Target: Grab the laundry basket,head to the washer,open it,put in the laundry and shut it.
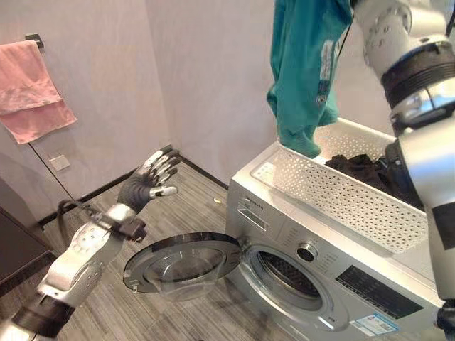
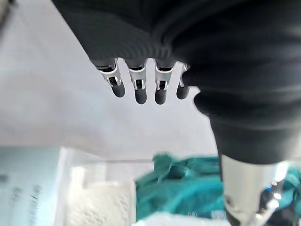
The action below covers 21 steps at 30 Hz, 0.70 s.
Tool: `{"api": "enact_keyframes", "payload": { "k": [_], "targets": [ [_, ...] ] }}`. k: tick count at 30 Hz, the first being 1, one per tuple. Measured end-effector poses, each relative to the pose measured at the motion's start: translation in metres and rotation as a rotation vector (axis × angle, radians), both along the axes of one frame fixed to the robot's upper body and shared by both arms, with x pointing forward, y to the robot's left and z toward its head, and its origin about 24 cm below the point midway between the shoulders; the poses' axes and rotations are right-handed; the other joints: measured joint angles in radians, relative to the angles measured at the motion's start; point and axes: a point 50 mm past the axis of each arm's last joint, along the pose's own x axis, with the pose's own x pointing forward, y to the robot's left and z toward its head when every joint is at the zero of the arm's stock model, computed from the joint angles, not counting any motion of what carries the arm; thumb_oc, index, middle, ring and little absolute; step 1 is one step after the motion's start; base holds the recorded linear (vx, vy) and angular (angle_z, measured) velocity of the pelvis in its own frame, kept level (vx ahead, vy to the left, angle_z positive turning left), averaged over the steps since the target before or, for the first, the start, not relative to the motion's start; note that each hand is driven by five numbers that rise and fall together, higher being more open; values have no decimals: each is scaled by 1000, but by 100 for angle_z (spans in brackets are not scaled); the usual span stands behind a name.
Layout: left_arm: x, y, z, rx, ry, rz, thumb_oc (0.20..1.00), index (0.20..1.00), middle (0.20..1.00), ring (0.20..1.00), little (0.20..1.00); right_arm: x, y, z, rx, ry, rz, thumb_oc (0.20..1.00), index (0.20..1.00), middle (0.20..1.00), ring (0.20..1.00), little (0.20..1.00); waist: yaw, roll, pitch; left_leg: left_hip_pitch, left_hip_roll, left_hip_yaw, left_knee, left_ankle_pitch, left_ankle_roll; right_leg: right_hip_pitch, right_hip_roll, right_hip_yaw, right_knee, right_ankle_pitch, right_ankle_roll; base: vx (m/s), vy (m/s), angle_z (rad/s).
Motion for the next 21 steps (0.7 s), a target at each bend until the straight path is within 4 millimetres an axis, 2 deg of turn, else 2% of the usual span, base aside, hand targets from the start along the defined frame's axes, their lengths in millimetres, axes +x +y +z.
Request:
{"api": "enact_keyframes", "payload": {
  "k": [3,4,7,8,13,16,19,21],
  "targets": [
    [1,-8,2,8,-20,-26,1000,1000,1000,1000,1000,-13,11,21,-47,-65,-7,200,200,200,200,200,-19,-13,-9,0,-2,-6,0,0,0,0,-5,-2,0,-1,2,-2,9,3],
    [1,-7,2,29,-29,-20,1000,1000,1000,1000,1000,-23,16,36,-84,-119,-29,200,200,200,200,200,-33,-19,-14,0,-5,-6,0,0,0,0,-8,-2,0,-2,3,0,0,0],
    [1,-6,1,32,-30,-15,1000,1000,1000,1000,1000,-36,18,52,-84,-190,-31,200,200,200,200,200,-35,-23,-16,0,-9,-5,0,-1,0,0,-12,-1,0,-2,3,0,0,0],
    [2,-3,2,25,-38,11,1000,1000,1000,1000,1000,-43,18,60,-121,-232,-46,200,200,200,200,200,-35,-33,-23,0,-12,-5,0,-1,0,0,-16,-1,0,-2,4,0,0,0],
    [2,-3,2,20,-38,17,1000,1000,1000,1000,1000,-49,30,63,-151,-282,-8,200,200,200,200,200,-35,-36,-26,-1,-16,-5,0,-1,0,-1,-20,0,0,-2,5,0,0,0],
    [2,-3,2,15,-38,25,1000,1000,1000,1000,1000,-48,30,61,-151,-280,-7,200,200,200,200,200,-35,-41,-29,-1,-16,-5,0,-1,1,-1,-20,0,0,-2,5,0,0,0],
    [2,-4,2,11,-40,23,1000,1000,1000,1000,1000,-42,28,54,-153,-257,-7,200,200,200,200,200,-36,-44,-31,0,-16,-4,0,-1,1,-1,-20,2,0,-2,5,0,0,0],
    [4,-15,5,-24,-53,-1,1000,1000,1000,1000,1000,-31,29,39,-115,-219,28,200,200,200,200,200,-38,-42,-32,0,-15,4,0,-1,1,-2,-20,5,0,-2,5,-24,-10,-4]
  ]
}}
